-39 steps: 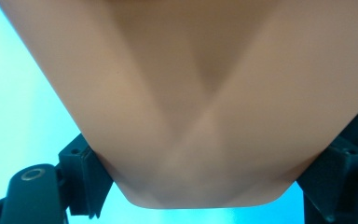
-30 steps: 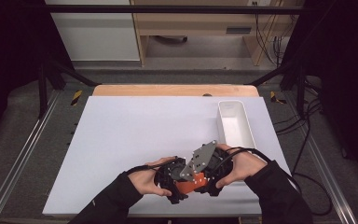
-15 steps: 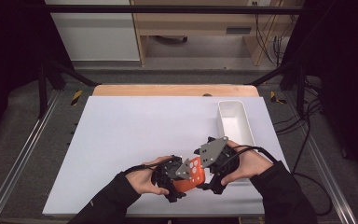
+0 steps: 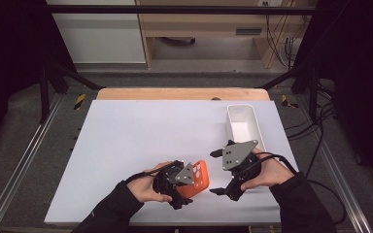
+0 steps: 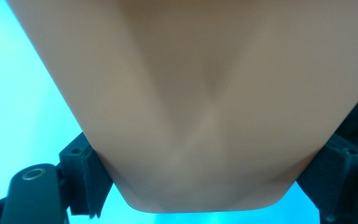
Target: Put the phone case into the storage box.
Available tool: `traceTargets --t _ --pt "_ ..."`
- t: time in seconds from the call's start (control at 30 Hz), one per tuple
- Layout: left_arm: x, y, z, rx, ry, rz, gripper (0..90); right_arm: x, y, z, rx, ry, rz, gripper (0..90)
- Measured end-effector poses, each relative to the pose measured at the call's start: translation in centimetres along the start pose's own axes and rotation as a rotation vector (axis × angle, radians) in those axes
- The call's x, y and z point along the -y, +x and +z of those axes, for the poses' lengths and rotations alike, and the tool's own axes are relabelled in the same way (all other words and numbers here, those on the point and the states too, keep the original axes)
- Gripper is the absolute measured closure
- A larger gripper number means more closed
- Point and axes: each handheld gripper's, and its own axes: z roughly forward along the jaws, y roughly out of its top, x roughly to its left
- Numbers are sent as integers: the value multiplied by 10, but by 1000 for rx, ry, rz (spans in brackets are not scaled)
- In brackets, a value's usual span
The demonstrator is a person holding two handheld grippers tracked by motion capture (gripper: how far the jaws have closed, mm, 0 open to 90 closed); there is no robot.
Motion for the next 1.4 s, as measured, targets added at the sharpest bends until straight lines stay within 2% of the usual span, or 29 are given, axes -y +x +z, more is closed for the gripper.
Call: traceTargets --t 0.2,0.33,0.6,0.9,1.27,1.4 --pt "6 -3 2 4 -30 -8 153 12 3 3 2 -44 31 24" --pt "10 -3 2 7 -74 -22 153 19 4 8 -1 -62 56 27" --pt "16 -1 2 17 -115 -42 153 29 5 18 -18 -71 74 28" --pt "15 1 -2 19 -169 -44 153 29 8 20 -35 -102 83 36" --pt "14 4 -11 10 -246 -58 153 25 5 18 -19 -143 128 51" --pt "14 5 -12 9 -267 -62 153 22 4 17 -28 -149 123 49"
